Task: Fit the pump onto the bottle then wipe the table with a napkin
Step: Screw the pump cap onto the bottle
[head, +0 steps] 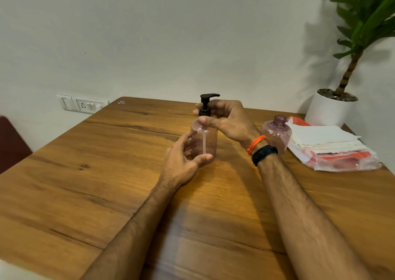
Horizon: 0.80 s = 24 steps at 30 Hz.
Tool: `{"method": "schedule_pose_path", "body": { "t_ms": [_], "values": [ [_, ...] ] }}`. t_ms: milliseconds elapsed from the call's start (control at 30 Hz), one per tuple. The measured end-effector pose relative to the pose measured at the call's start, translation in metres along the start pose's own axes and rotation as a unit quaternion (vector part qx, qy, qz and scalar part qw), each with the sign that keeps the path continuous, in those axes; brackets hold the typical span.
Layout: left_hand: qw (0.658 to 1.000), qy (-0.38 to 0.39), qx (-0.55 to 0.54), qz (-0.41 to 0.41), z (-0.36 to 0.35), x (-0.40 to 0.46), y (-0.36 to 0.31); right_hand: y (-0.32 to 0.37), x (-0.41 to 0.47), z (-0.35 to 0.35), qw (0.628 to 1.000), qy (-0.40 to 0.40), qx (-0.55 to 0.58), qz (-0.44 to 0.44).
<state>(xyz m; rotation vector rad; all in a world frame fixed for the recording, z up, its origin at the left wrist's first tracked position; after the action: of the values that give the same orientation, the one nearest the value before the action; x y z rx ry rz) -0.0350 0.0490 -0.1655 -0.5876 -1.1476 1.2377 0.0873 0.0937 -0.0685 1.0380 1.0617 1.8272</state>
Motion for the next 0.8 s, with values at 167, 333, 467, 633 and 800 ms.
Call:
{"method": "schedule_pose_path", "body": {
  "t_ms": [167, 333, 467, 633, 800],
  "values": [
    [1.0, -0.002, 0.019, -0.011, -0.001, 0.0, -0.002, 0.014, 0.002, 0.012, 0.997, -0.073, -0.007, 0.006],
    [1.0, 0.006, 0.02, 0.011, -0.002, 0.001, 0.003, 0.033, 0.002, 0.02, 0.991, -0.111, -0.067, 0.019],
    [1.0, 0.012, 0.003, 0.007, -0.003, 0.001, 0.001, 0.048, 0.006, 0.028, 0.989, -0.119, -0.087, 0.012],
    [1.0, 0.016, -0.007, 0.013, -0.002, -0.001, -0.001, 0.066, 0.006, 0.044, 0.984, -0.16, -0.073, 0.028],
    [1.0, 0.016, -0.002, 0.016, -0.002, -0.002, -0.002, 0.065, 0.002, 0.043, 0.984, -0.146, -0.098, 0.016]
  ]
}}
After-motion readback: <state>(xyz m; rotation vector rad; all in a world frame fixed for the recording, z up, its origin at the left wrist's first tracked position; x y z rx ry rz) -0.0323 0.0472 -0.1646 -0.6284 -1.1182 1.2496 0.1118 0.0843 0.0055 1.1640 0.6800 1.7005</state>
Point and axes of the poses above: each hand's wrist, its own x-axis towards the middle knuckle, its own z-axis out of the back of the hand, y = z × x, the point moved 10 cm from there along x, towards the middle knuckle, and after that the axes turned 6 degrees about -z, right-handed, at the moved point
